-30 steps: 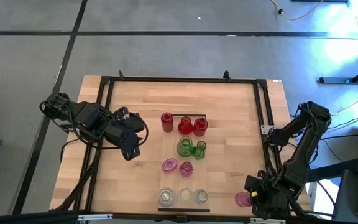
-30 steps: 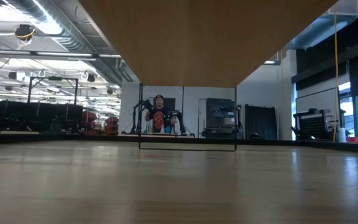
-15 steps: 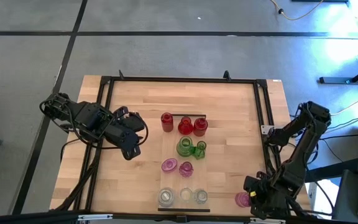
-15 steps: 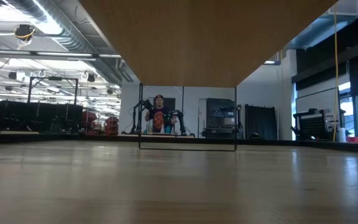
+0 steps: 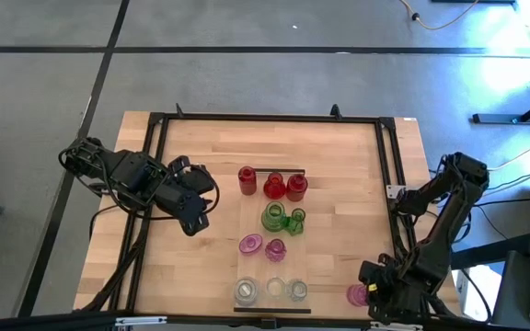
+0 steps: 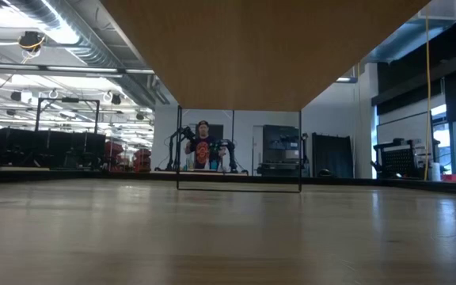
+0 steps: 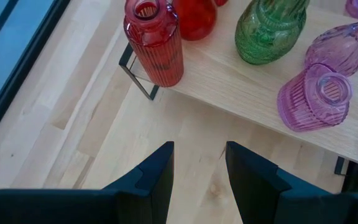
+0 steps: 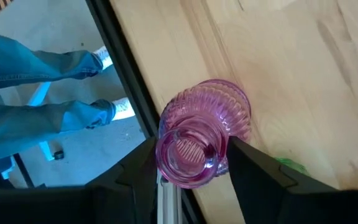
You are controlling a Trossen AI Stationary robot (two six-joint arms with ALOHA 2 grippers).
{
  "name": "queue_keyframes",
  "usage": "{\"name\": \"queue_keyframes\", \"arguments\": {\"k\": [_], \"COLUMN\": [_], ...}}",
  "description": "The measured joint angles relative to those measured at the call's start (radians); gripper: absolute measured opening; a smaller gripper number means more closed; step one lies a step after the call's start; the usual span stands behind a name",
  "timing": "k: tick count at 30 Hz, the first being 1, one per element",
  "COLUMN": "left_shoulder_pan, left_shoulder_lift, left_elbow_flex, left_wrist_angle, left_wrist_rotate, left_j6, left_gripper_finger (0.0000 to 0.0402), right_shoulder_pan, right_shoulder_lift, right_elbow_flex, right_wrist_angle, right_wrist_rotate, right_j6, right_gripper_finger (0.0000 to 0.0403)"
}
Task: Sort vases onto shelf
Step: Put the pink vase on the shelf aligned with the other pink vases
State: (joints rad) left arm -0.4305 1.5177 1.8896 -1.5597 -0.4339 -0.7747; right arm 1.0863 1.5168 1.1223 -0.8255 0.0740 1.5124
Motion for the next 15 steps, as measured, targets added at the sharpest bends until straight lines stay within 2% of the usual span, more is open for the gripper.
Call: {"name": "queue_keyframes", "arguments": {"k": [9,15], "left_shoulder_pan": [0.000,0.000], "left_shoulder_lift": [0.000,0.000], "left_elbow_flex": [0.000,0.000], "left_wrist_angle": [0.000,0.000], "left_wrist_rotate": [0.000,0.000], "left_j6": [0.000,0.000], "left_gripper_finger": [0.0139,0.0139], "right_shoulder_pan": [-0.034,-0.066], "right_shoulder_lift": [0.021,0.020], "right_elbow_flex": [-0.001,0.000], "right_wrist_angle": [-0.034,-0.096], "right_wrist_rotate": [0.053,0.084], "right_j6": [0.027,0.017], "right_gripper_finger": [0.0174,0.0142]}}
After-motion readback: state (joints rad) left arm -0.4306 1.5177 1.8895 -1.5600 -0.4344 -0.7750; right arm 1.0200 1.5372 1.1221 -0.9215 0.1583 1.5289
